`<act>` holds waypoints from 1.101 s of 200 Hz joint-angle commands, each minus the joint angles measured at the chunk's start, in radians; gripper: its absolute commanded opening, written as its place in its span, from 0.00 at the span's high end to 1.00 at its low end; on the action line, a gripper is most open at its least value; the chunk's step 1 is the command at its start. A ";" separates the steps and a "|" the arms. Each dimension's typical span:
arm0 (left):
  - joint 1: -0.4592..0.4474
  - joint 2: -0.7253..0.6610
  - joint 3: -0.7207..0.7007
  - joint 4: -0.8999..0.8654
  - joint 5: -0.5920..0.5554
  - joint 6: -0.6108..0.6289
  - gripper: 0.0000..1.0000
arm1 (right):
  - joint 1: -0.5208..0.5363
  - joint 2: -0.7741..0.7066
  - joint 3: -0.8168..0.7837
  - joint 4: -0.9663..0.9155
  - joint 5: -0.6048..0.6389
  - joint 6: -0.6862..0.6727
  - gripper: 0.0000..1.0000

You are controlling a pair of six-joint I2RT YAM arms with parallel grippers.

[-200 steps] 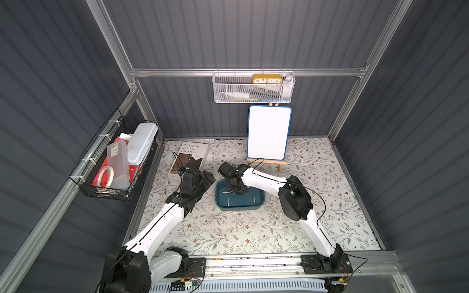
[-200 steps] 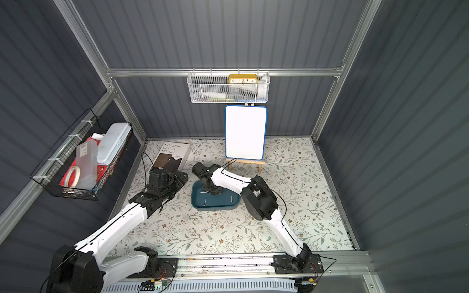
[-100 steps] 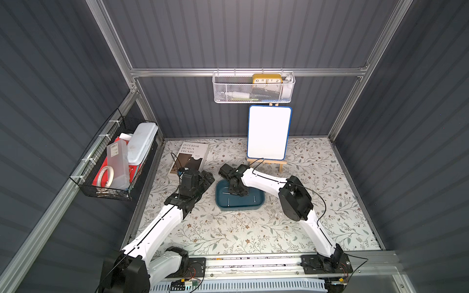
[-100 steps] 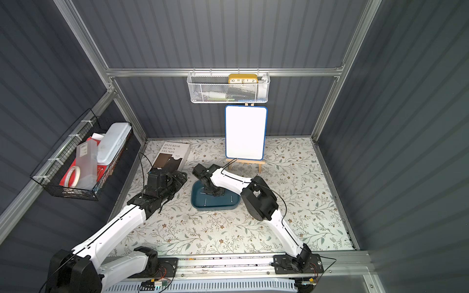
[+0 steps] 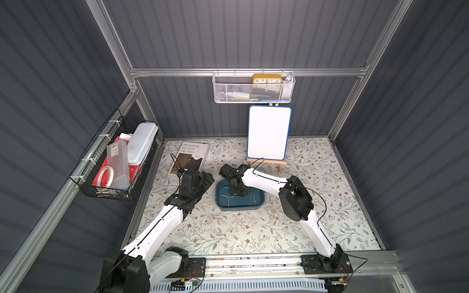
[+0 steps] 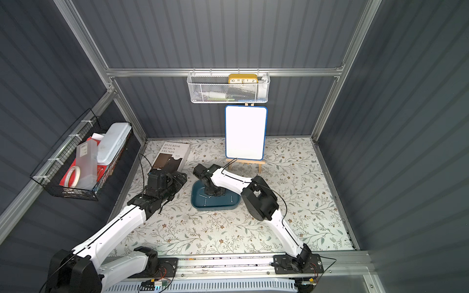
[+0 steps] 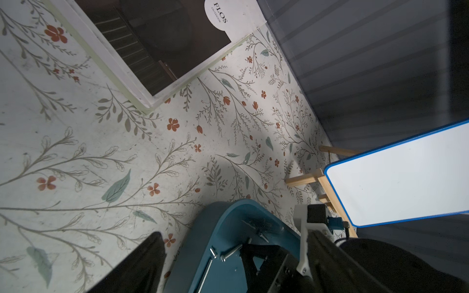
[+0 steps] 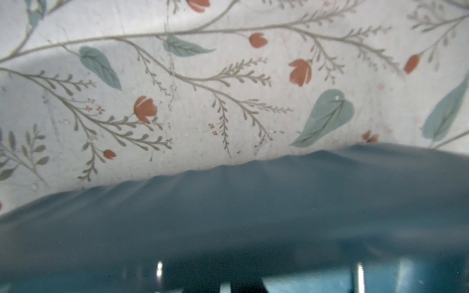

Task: Take out the screws from the storage box
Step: Pick up the screw from the storage box.

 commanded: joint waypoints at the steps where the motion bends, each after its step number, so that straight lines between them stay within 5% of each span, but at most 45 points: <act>1: 0.004 -0.011 -0.013 -0.016 0.006 -0.013 0.09 | -0.025 0.060 -0.090 0.018 -0.069 0.009 0.97; 220: 0.004 0.070 -0.006 0.030 0.084 0.043 0.08 | -0.057 -0.261 -0.203 0.074 -0.010 -0.091 1.00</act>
